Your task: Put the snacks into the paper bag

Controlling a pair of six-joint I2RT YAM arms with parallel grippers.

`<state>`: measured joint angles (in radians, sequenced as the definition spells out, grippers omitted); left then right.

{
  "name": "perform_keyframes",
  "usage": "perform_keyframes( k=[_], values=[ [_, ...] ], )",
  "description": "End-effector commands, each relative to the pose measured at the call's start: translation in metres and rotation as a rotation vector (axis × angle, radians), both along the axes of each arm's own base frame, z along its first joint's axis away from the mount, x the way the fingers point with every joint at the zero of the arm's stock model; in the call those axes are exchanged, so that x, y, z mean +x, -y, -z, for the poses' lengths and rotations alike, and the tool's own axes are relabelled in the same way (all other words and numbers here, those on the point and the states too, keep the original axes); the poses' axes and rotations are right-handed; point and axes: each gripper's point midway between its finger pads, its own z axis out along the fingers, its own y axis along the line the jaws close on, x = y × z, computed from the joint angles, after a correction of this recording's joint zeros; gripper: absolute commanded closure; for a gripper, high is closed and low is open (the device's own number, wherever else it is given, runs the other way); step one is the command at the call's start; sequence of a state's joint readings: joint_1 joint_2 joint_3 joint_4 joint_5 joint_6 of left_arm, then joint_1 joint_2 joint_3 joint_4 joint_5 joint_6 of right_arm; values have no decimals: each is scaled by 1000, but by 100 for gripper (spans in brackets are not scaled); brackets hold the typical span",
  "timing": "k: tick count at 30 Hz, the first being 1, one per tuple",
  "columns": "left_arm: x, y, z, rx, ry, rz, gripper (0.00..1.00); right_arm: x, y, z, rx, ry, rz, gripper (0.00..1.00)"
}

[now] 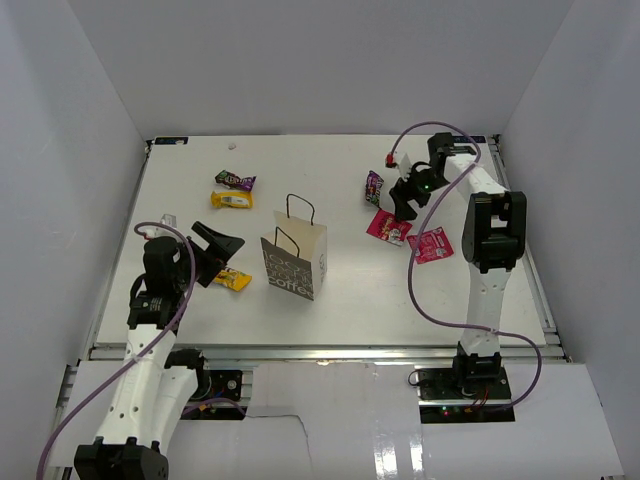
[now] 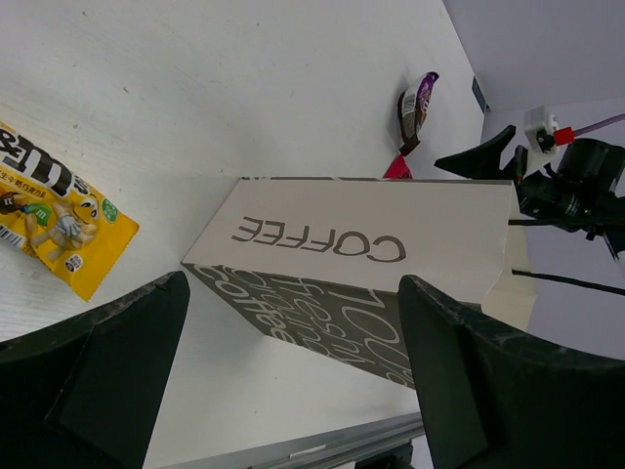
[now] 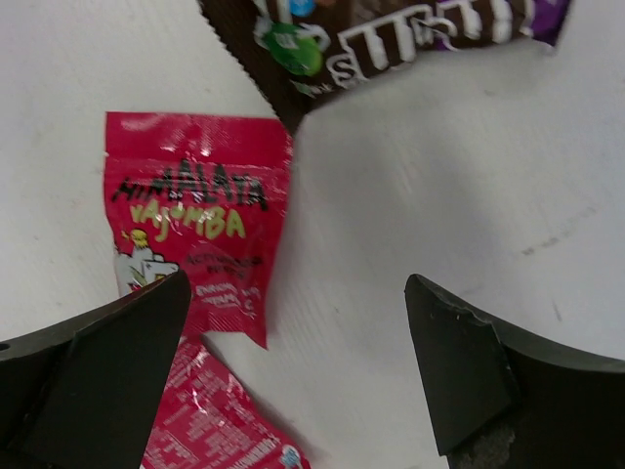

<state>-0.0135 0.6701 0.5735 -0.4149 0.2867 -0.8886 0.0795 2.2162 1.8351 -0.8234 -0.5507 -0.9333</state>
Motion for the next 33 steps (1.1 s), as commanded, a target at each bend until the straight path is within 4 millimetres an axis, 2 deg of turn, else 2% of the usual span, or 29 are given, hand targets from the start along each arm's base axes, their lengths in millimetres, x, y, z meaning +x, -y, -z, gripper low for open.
perform_keyframes(
  k=[1,6,10,11,14,15,17,18,20,21,24,27,29,30,32,33],
  values=[
    [3,3,-9,-31,32,4,2,-24,-23,6,24,-78,-51,4],
    [2,5,-2,-38,12,9,2,-27,-26,25,-60,-102,12,7],
    [0,4,2,-39,5,2,2,-33,-18,36,-130,-85,43,15],
    [0,4,4,-41,1,1,2,-43,-11,43,-166,-94,47,16],
    [0,3,9,-41,-11,-3,2,-58,-11,53,-197,-96,23,29],
    [0,3,10,-41,-18,-5,2,-62,-12,54,-200,-102,20,40],
    [0,2,17,-44,-43,-16,4,-66,-13,54,-197,-109,27,50],
    [1,2,18,-50,-55,-23,4,-69,-13,55,-192,-121,36,61],
    [1,1,25,-57,-81,-34,4,-72,-13,50,-176,-127,48,72],
    [1,1,26,-63,-88,-38,4,-71,-13,46,-161,-123,53,74],
    [0,1,31,-69,-105,-44,5,-63,-14,16,-69,-99,71,80],
    [-2,1,35,-76,-112,-51,5,-59,-18,-34,79,-39,28,83],
    [-3,0,39,-75,-118,-58,5,-67,-26,-63,189,-3,-43,83],
    [-4,0,39,-77,-118,-61,4,-78,-33,-86,242,46,-130,83],
    [-5,-1,43,-75,-127,-67,4,-92,-42,-114,302,101,-225,83],
    [-5,-1,44,-75,-130,-70,5,-106,-52,-139,345,146,-307,83]
  ],
)
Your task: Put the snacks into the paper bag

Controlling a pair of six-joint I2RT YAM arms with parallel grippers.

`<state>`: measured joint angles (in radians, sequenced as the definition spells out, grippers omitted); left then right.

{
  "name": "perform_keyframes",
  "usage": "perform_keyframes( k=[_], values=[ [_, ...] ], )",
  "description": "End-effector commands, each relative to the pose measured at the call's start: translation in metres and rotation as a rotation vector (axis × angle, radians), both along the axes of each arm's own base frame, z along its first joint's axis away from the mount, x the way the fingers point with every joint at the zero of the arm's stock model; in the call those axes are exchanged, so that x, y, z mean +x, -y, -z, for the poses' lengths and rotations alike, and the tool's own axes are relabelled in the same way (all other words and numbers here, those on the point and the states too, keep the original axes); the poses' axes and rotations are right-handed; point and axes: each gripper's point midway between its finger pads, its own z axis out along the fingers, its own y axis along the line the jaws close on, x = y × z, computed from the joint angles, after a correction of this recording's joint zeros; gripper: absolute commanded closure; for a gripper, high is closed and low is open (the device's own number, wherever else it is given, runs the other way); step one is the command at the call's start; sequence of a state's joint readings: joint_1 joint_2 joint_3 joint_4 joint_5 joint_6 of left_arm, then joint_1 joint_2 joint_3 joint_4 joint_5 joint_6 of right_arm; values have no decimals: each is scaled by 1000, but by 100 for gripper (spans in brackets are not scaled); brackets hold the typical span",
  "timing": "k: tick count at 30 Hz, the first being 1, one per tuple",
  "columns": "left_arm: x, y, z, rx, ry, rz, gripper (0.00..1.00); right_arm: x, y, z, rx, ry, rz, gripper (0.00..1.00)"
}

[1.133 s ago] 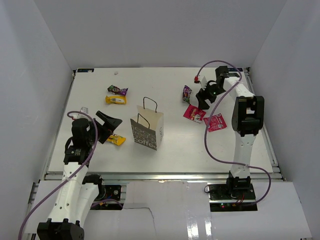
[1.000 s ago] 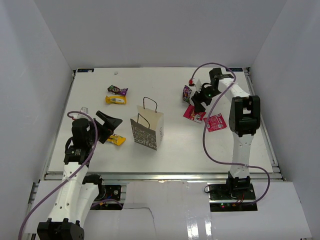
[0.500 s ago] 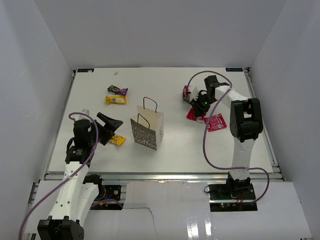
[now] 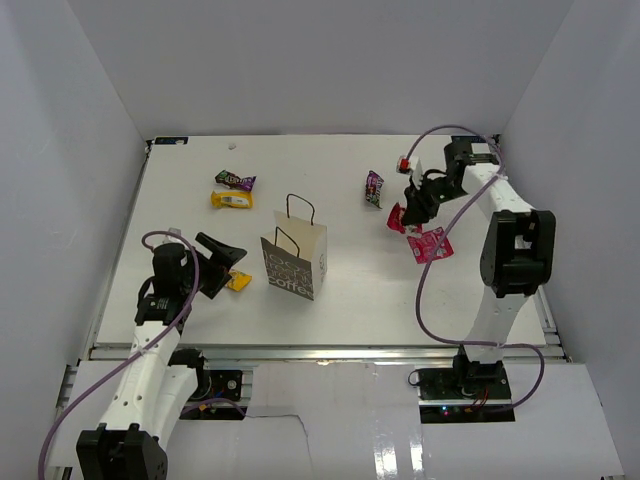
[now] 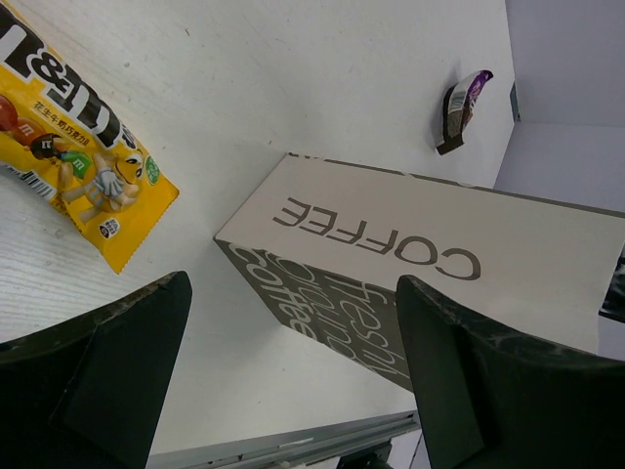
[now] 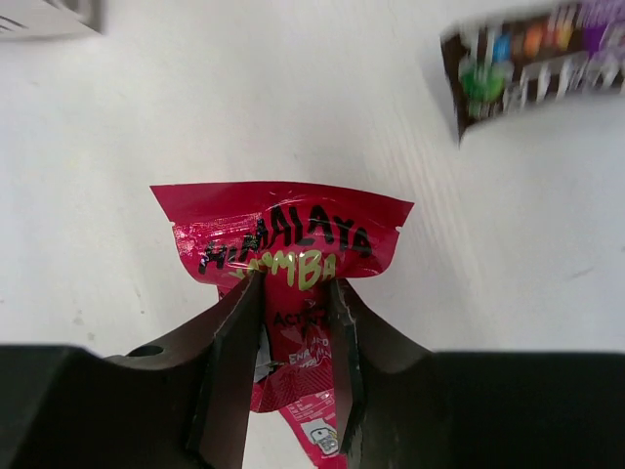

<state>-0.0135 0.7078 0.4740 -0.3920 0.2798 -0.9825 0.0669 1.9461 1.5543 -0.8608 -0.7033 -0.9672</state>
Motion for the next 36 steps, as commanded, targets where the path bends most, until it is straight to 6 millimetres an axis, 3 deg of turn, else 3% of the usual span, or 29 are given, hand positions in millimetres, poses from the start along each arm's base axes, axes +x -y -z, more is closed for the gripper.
perform_keyframes(
  k=[1,3,7,9,14,21,31,36],
  values=[
    [0,-3,0,1,4,-25,4,-37,-47,-111,238,219,-273,83],
    [1,-4,0,3,3,-28,5,-51,-59,-142,265,286,-339,83],
    [2,-4,3,4,-11,-31,4,-82,-104,-202,315,392,-465,84],
    [2,-4,3,7,-12,-31,5,-97,-125,-219,329,416,-510,85],
    [1,-5,4,4,-9,-34,5,-99,-166,-247,324,429,-455,89],
    [0,-5,3,5,-5,-34,4,-120,-225,-252,330,350,-384,92],
    [-2,-4,6,1,-13,-29,5,-138,-248,-269,371,244,-258,92],
    [-1,-3,6,-1,-13,-23,5,-125,-258,-249,290,279,-105,92]
  ],
)
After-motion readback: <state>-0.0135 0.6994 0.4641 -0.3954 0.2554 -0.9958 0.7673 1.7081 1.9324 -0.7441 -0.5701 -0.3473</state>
